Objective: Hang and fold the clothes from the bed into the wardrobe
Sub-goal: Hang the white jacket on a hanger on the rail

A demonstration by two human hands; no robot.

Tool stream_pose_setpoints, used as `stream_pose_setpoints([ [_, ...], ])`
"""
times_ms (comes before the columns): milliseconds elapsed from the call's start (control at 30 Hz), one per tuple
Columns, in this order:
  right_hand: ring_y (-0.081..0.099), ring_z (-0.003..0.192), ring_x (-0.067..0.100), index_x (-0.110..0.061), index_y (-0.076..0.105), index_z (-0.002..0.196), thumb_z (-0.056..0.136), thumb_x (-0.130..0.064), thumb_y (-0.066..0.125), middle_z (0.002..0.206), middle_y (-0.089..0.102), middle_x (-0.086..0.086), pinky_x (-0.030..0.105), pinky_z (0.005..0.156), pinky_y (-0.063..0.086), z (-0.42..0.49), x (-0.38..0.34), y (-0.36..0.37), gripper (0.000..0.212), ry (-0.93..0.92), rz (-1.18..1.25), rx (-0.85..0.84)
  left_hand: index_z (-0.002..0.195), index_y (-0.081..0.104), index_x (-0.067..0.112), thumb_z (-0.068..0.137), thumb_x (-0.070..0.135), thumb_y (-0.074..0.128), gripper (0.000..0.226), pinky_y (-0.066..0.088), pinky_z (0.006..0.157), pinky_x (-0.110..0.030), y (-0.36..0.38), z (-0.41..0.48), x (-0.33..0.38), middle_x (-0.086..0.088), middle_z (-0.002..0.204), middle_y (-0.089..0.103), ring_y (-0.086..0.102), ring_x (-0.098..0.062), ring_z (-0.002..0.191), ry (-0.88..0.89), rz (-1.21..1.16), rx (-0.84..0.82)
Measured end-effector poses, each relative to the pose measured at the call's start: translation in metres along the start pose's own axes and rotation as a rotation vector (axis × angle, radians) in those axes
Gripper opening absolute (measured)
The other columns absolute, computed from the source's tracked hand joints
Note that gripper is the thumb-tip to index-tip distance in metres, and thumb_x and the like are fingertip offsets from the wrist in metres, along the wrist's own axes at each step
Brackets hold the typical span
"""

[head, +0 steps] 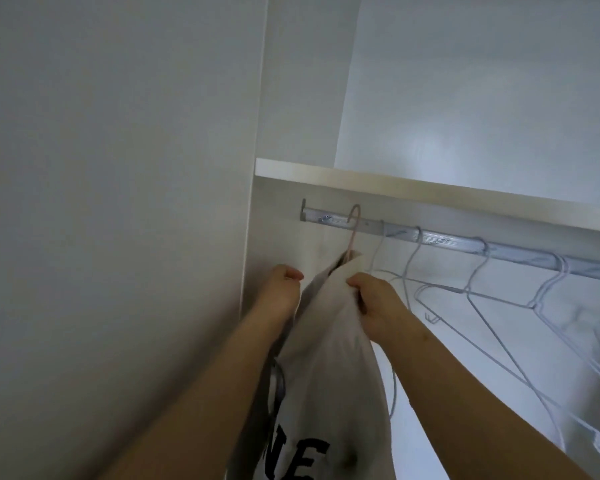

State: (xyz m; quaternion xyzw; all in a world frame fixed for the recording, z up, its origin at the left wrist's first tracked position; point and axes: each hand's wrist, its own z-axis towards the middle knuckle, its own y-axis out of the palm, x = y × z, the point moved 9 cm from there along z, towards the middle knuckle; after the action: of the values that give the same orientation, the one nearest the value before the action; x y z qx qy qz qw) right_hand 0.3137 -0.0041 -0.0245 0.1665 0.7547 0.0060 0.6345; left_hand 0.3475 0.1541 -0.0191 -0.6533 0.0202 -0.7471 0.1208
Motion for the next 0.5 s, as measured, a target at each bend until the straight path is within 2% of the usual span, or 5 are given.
stream_pose_setpoints([
  [100,0.056,0.074,0.027,0.000,0.052,0.092,0.094,-0.007,0.046,0.081,0.059,0.016,0.034,0.056,0.046,0.027,-0.017,0.012,0.009,-0.040,0.014,-0.007,0.104,0.058,0.013,0.092,0.004,0.042,0.022,0.043,0.079,-0.027,0.001,0.021,-0.003,-0.010,0.113,0.059,0.055,-0.027,0.100,0.018,-0.013,0.035],
  [200,0.060,0.087,0.030,0.004,0.054,0.105,0.095,-0.005,0.045,0.093,0.062,0.017,0.033,0.062,0.048,0.052,-0.027,0.023,0.016,-0.078,0.052,-0.048,0.108,0.059,0.012,0.092,0.007,0.045,0.022,0.044,0.087,-0.030,0.006,0.030,-0.010,-0.010,0.115,0.060,0.055,-0.028,0.105,-0.005,-0.034,0.037],
  [267,0.058,0.077,0.026,0.006,0.056,0.099,0.094,-0.001,0.045,0.086,0.059,0.016,0.033,0.063,0.049,0.067,-0.030,0.029,0.014,-0.087,0.046,-0.074,0.108,0.059,0.012,0.091,0.008,0.046,0.022,0.047,0.091,-0.032,0.009,0.035,-0.016,-0.010,0.115,0.060,0.056,-0.029,0.105,-0.039,-0.060,0.035],
  [367,0.053,0.066,0.022,0.002,0.055,0.079,0.090,0.006,0.045,0.074,0.054,0.013,0.032,0.061,0.047,0.086,-0.024,0.039,0.016,-0.061,-0.016,-0.090,0.108,0.056,0.014,0.092,0.010,0.047,0.019,0.047,0.089,-0.033,0.010,0.040,-0.023,-0.010,0.115,0.059,0.055,-0.029,0.104,-0.068,-0.084,0.059],
  [500,0.052,0.067,0.022,-0.001,0.053,0.078,0.088,0.012,0.044,0.076,0.053,0.014,0.031,0.059,0.045,0.106,0.007,0.054,0.018,0.005,-0.140,-0.141,0.114,0.054,0.014,0.096,0.013,0.042,0.022,0.039,0.079,-0.025,0.011,0.043,-0.025,-0.007,0.112,0.057,0.052,-0.023,0.096,-0.051,-0.059,0.085],
])
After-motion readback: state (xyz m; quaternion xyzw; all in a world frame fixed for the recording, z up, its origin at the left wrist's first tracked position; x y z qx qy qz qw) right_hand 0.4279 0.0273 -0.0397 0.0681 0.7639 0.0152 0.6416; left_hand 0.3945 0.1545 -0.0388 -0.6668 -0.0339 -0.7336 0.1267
